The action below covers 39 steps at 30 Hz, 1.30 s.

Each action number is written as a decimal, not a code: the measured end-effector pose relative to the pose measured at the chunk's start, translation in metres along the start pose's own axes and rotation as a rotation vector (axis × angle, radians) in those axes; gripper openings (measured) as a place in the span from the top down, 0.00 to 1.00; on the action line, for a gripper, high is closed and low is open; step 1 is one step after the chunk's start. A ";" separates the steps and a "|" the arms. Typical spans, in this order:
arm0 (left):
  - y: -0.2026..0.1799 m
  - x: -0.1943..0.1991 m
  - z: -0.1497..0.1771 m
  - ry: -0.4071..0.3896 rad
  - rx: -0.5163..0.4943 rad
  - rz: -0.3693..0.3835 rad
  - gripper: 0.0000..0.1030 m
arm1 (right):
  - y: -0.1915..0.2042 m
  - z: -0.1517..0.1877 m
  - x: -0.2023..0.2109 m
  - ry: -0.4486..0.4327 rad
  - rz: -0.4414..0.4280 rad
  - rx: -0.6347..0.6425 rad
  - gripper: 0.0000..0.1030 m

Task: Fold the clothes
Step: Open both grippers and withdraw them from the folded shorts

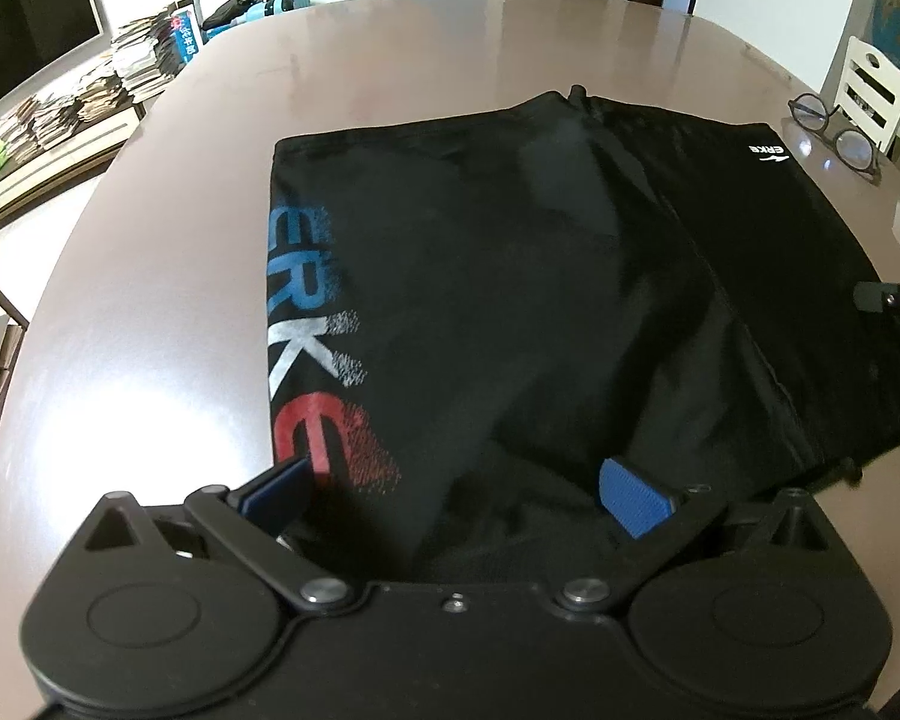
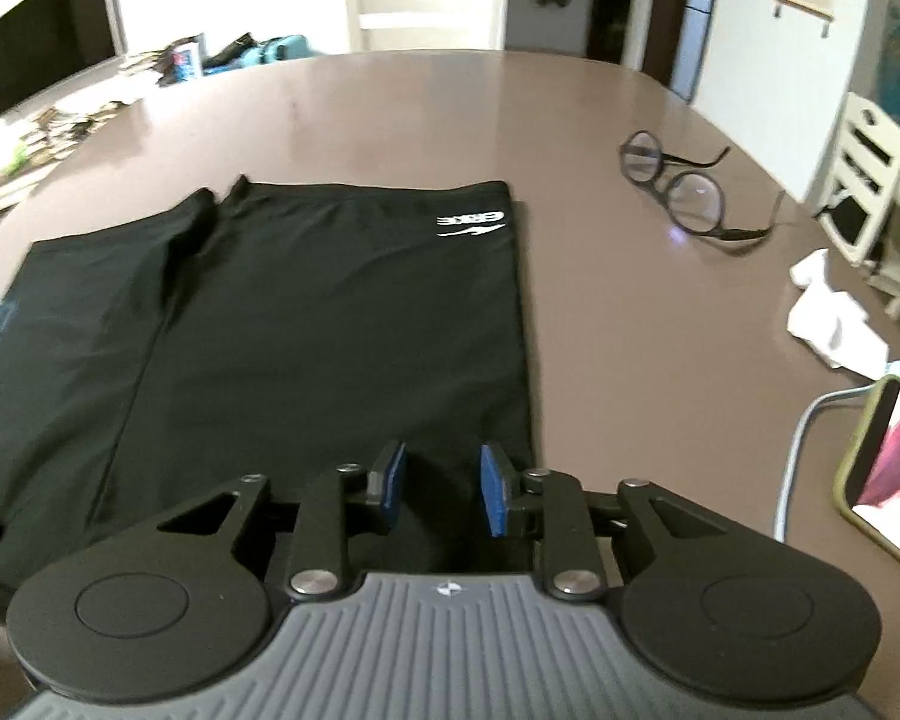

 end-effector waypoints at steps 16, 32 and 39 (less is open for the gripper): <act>-0.015 0.068 0.008 0.022 0.188 -0.111 0.00 | 0.005 0.020 0.074 0.046 0.036 -0.009 0.08; -0.080 0.170 -0.012 -0.035 0.134 -0.347 0.00 | 0.008 0.028 0.149 -0.010 -0.047 0.055 0.00; -0.082 0.190 -0.016 -0.096 0.224 -0.242 0.00 | 0.000 0.019 0.185 -0.059 -0.111 -0.033 0.00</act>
Point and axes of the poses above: each gripper's, at about its wrist camera, not at the fingertips, and x roughly against the way its jaws point, y to its left, z to its underside, the point moved 5 cm from there along -x, roughly the way its jaws point, and after that the axes turned 15 degrees about -x, right-handed, at the moved point
